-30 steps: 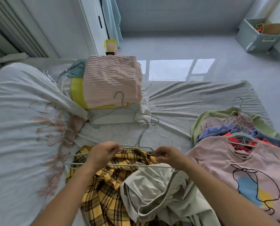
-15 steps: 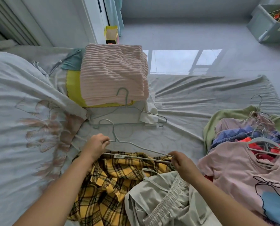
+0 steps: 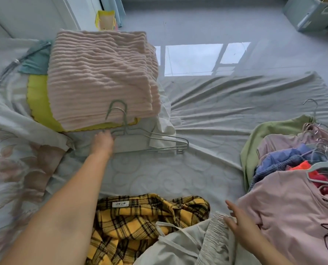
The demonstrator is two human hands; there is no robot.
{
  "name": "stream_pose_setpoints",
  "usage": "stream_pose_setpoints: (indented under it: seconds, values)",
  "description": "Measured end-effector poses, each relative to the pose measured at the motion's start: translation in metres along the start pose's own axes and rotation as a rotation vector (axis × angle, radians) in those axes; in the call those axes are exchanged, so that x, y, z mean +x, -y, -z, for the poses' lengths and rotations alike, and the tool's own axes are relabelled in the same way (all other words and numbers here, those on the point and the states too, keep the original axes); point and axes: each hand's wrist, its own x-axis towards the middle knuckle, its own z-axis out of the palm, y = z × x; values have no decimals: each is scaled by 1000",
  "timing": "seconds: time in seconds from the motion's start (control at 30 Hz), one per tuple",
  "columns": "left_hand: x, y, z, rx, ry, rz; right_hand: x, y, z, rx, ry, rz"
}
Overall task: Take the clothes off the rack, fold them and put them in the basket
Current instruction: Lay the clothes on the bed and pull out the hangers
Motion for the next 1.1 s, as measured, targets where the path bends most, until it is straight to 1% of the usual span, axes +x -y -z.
stream_pose_setpoints:
  seconds: [0.03,0.1,0.2,0.3,0.37,0.43,0.47,0.53,0.67,0.73,0.83,0.93,1.1]
  values:
    - [5,-6,-2,-73,-19,99,3,-9,2,2,-24,-15]
    - [6,-17,-7,-175,-18,203,7,-26,9,20,-89,-26]
    - [-10,-32,-15,-232,57,191,11,-41,23,15,-151,-31]
    - [-49,-44,-30,-338,162,192,16,-52,41,-7,-196,-12]
    - [-85,-53,-43,-426,260,213,16,-54,56,-22,-212,-6]
    - [-128,-66,-53,-572,353,249,13,-56,72,-20,-252,-12]
    - [-151,-74,-58,-642,384,268,11,-58,82,-32,-277,-19]
    - [-199,-89,-65,-701,436,286,5,-65,105,-53,-315,-33]
    - [-278,-114,-75,-838,544,313,5,-109,163,-109,-434,-91]
    - [-303,-129,-76,-922,562,351,7,-138,193,-151,-477,-158]
    - [-333,-151,-75,-1015,543,402,15,-178,231,-207,-471,-250]
    - [-359,-178,-78,-1086,495,454,31,-204,263,-254,-458,-275]
    - [-391,-228,-102,-1074,454,485,49,-236,291,-352,-278,-343]
